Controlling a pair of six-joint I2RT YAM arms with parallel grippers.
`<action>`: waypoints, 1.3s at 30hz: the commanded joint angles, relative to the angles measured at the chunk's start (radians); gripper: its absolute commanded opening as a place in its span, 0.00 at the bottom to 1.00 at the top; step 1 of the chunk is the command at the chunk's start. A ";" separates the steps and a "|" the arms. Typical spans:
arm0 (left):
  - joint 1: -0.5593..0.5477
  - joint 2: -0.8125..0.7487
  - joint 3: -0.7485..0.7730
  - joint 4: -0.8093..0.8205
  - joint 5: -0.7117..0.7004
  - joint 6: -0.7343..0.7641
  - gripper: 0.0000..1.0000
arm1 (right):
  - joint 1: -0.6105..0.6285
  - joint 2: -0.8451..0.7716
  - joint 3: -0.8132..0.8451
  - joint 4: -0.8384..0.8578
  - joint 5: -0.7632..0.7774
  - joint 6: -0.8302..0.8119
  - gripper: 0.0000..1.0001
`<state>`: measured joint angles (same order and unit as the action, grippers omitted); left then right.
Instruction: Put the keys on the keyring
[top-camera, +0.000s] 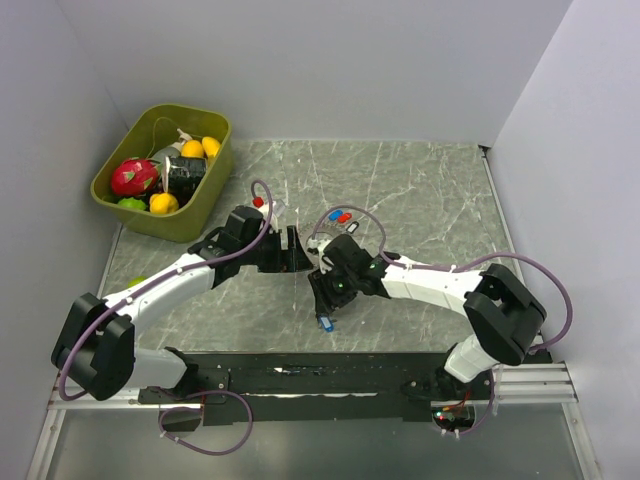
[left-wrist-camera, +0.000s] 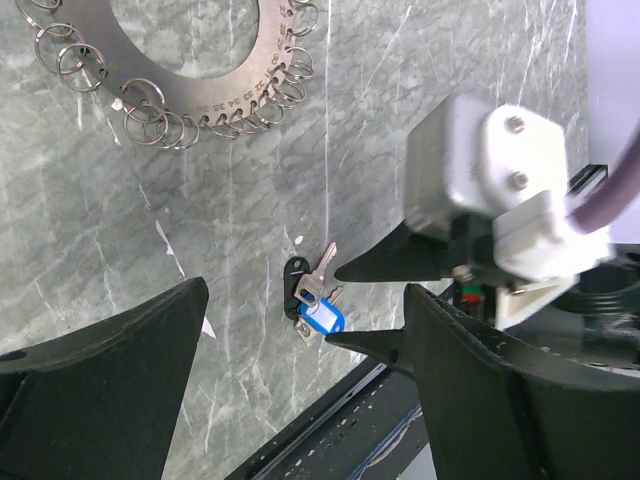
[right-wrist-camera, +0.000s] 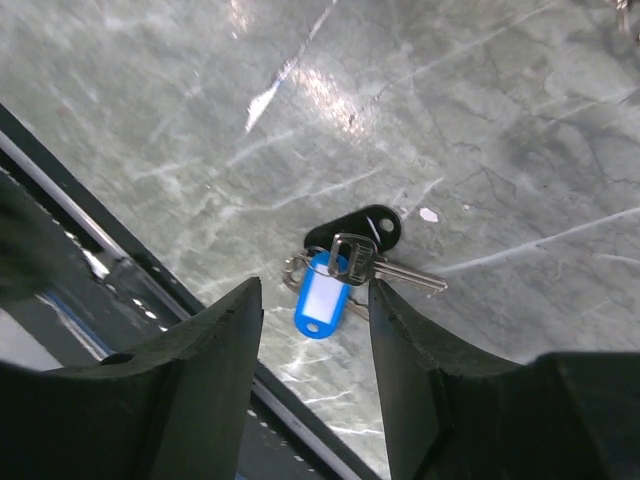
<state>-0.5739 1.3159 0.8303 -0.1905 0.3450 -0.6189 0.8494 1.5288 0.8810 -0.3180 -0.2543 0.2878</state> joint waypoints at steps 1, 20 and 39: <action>-0.004 -0.010 0.000 0.040 0.032 0.008 0.85 | 0.007 0.007 -0.031 0.069 -0.017 -0.073 0.54; -0.004 0.016 0.018 0.031 0.028 0.008 0.85 | 0.010 0.085 -0.051 0.165 -0.094 -0.099 0.47; -0.004 0.032 0.027 0.034 0.019 0.008 0.85 | 0.022 0.088 -0.065 0.123 0.107 -0.073 0.20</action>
<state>-0.5766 1.3399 0.8303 -0.1974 0.3679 -0.6136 0.8639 1.6127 0.8249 -0.1722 -0.2398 0.2070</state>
